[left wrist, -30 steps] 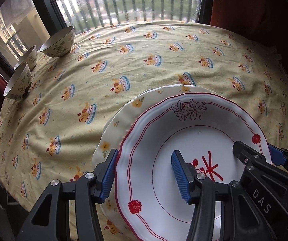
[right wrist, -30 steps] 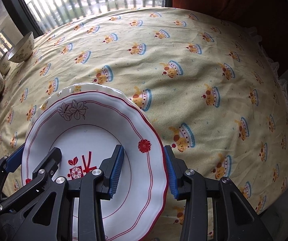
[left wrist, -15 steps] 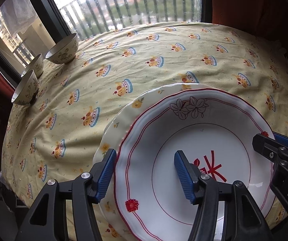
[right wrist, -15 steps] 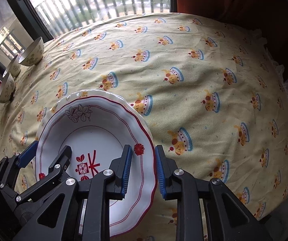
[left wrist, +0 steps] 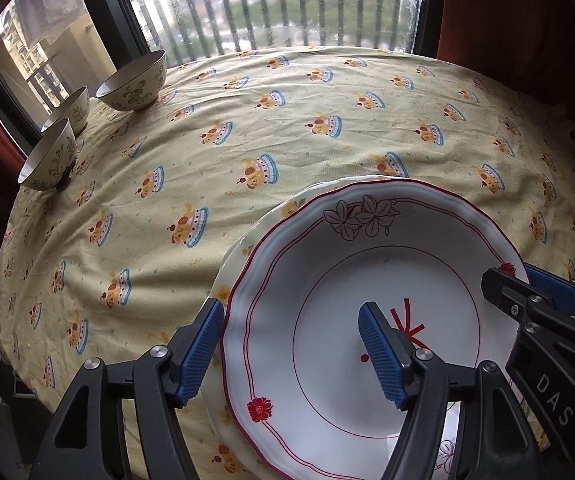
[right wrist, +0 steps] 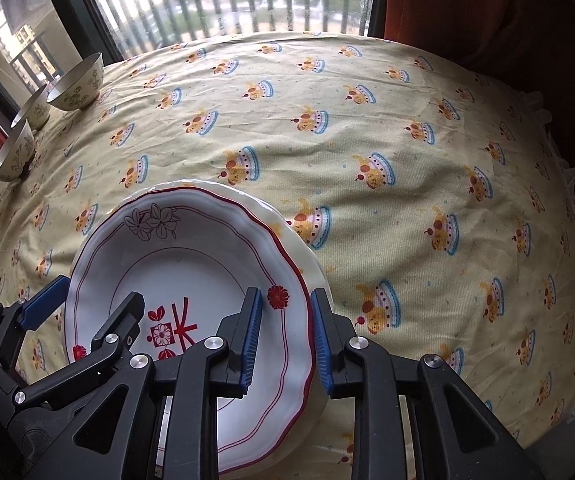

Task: Organize plates and bowls
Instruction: 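Lower the red-rimmed dish onto the plate stack and open both grippers, then move both grippers toward the large cream bowl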

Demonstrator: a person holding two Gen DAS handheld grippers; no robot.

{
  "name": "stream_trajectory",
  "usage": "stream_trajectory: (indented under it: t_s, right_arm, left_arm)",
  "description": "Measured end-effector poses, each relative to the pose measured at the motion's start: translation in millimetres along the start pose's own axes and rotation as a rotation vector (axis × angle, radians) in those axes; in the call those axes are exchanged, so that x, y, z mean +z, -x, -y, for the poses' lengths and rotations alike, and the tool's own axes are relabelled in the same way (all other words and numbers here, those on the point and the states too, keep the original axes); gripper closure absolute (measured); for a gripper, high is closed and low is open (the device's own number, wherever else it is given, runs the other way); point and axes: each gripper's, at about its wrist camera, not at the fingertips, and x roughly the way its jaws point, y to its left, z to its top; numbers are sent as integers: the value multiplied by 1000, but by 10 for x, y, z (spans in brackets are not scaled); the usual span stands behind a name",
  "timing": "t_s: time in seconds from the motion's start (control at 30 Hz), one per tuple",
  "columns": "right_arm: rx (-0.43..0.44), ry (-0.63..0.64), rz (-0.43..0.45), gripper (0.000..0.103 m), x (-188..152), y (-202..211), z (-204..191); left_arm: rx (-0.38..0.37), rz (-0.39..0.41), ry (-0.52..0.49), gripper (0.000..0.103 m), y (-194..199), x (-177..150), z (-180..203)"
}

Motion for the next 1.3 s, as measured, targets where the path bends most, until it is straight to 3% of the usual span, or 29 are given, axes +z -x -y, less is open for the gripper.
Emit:
stream_trajectory:
  t_s: [0.13, 0.2, 0.23, 0.27, 0.4, 0.8, 1.3]
  right_arm:
    - [-2, 2, 10, 71, -7, -1, -14]
    - [20, -15, 12, 52, 0, -5, 1]
    - [25, -23, 18, 36, 3, 4, 2]
    - [27, -23, 35, 31, 6, 30, -15]
    - [25, 36, 66, 29, 30, 114, -166]
    - [27, -37, 84, 28, 134, 238, -701]
    - [-52, -155, 143, 28, 329, 379, -1946]
  left_arm:
    - [-39, -16, -2, 24, 13, -1, -21]
    - [-63, -21, 20, 21, 28, -4, -54]
    - [-69, -20, 24, 19, 34, -5, -67]
    - [-70, -20, 24, 18, 38, -4, -78]
    - [-83, -13, 28, 15, 98, 12, -182]
    - [-143, 36, 2, 10, 184, 139, -803]
    - [-209, 69, -100, 10, 228, 386, -1986]
